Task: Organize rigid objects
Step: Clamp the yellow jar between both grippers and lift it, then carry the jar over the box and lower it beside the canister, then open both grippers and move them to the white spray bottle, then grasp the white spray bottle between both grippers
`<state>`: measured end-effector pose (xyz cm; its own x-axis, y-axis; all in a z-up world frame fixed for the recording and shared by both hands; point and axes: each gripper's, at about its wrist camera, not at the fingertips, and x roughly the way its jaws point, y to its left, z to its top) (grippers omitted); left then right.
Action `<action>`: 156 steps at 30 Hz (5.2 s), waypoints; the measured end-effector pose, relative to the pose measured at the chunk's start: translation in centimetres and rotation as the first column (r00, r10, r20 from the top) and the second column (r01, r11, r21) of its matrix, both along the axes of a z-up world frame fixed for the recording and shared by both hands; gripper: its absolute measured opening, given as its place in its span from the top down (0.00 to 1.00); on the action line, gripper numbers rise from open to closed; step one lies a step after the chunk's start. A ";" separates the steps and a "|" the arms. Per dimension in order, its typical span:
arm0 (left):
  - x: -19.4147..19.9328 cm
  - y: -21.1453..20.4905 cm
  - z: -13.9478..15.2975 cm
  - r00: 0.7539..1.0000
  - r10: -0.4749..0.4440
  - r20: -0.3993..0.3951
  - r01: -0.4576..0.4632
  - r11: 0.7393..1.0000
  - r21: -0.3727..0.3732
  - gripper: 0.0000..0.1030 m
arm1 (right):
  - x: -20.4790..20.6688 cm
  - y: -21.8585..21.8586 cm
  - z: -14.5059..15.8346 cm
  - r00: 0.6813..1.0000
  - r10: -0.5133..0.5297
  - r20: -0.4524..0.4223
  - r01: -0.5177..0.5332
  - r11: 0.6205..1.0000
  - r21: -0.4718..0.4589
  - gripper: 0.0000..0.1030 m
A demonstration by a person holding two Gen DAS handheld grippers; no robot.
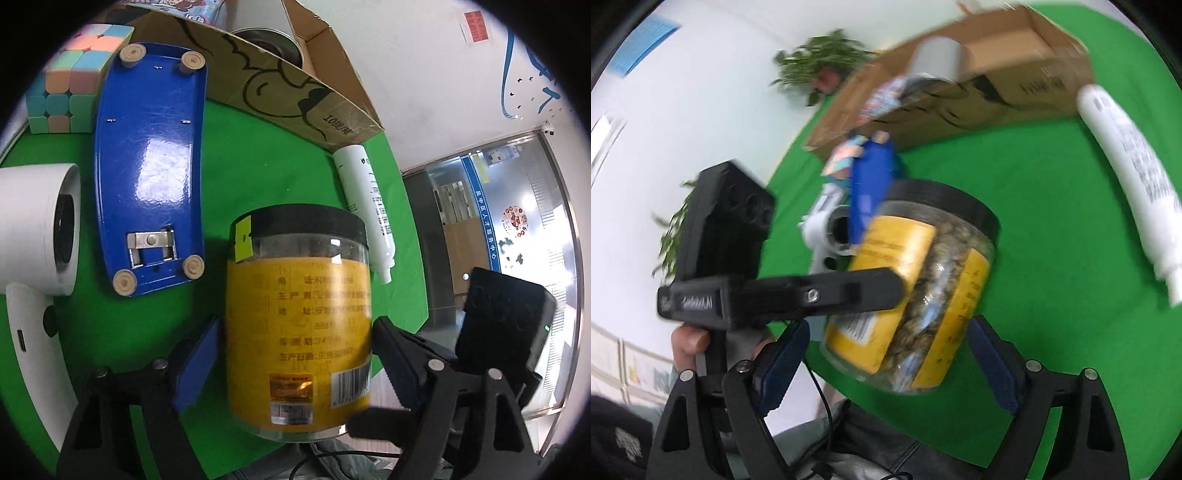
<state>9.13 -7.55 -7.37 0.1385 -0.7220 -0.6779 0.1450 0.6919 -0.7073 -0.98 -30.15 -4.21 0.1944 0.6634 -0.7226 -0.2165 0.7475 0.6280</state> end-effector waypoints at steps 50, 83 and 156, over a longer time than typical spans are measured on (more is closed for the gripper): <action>13.7 -2.8 18.2 0.934 -0.062 0.351 0.039 0.997 0.072 0.20 | 17.7 2.2 18.8 0.954 0.082 0.290 -0.005 0.967 -0.255 0.17; 20.7 -4.3 10.5 0.979 -0.002 0.204 -0.052 0.964 0.260 0.20 | 28.3 -1.3 3.2 0.998 0.029 -0.059 -0.043 0.970 -0.240 0.13; 4.5 -4.6 2.1 0.988 -0.073 0.134 0.064 0.996 0.067 0.19 | 3.4 -3.3 0.5 0.991 -0.082 0.104 0.102 0.973 -0.206 0.39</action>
<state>13.58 -12.16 -5.22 0.1844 -0.6897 -0.7002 0.2856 0.7193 -0.6333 2.39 -33.47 -3.71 0.3216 0.4745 -0.8194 -0.1912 0.8801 0.4346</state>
